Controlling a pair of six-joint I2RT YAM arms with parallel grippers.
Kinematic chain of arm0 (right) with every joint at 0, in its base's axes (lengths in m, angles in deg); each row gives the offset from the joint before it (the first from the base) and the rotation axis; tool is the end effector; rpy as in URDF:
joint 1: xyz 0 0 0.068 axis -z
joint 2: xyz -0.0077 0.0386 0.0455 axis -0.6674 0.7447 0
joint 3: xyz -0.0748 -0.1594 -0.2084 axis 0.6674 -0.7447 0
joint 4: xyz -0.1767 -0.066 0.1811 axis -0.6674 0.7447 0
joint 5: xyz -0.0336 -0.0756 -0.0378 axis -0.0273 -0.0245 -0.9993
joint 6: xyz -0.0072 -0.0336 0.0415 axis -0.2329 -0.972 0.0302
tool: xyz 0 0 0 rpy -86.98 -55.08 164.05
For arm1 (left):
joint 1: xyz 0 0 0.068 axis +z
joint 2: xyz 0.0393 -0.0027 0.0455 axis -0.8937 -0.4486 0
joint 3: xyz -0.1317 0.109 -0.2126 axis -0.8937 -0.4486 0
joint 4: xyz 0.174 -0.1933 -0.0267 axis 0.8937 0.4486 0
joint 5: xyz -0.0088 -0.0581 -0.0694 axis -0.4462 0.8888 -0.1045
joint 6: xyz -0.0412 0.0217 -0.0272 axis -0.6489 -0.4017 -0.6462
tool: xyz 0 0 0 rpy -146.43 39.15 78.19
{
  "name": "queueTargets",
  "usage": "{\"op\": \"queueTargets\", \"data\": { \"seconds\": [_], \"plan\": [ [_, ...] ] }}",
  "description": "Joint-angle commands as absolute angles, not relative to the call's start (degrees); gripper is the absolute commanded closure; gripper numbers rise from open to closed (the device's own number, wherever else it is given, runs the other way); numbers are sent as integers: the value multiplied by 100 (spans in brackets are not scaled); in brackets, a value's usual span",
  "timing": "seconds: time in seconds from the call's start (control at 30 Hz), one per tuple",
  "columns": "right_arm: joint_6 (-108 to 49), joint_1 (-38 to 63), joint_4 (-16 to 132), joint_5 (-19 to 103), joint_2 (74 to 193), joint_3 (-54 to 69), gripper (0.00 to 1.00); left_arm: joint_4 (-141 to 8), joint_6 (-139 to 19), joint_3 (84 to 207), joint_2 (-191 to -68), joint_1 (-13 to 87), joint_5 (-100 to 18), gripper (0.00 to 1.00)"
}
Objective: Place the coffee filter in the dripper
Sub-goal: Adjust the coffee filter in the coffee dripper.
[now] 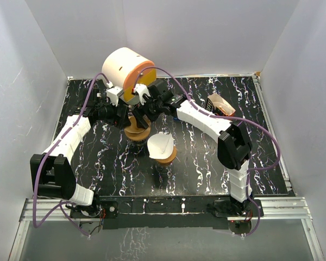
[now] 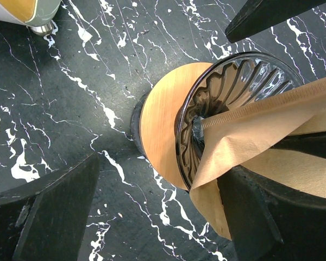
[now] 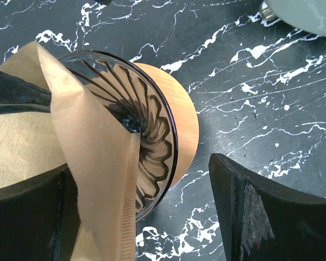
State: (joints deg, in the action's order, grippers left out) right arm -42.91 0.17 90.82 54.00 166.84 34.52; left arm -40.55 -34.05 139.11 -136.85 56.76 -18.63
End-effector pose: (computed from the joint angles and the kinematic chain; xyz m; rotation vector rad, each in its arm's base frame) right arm 0.3344 0.3137 0.2849 -1.1427 2.1238 0.6883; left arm 0.3149 -0.0548 0.2899 0.6643 2.1232 -0.5440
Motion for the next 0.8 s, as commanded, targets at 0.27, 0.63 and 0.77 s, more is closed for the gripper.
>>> {"op": "queueTargets", "data": {
  "seconds": [0.27,0.63,0.77],
  "plan": [
    [-4640,-4,9120,5373,16319,3852,14,-4113,-3327,13828,-13461,5701,-1797,14],
    [-4713,26,9164,5229,16260,3920,14,-4110,-3291,13791,-13404,5702,-1823,13],
    [-4703,51,9166,5249,16266,3941,14,-4145,-3306,13791,-13368,5701,-1811,13]
  ]
}}
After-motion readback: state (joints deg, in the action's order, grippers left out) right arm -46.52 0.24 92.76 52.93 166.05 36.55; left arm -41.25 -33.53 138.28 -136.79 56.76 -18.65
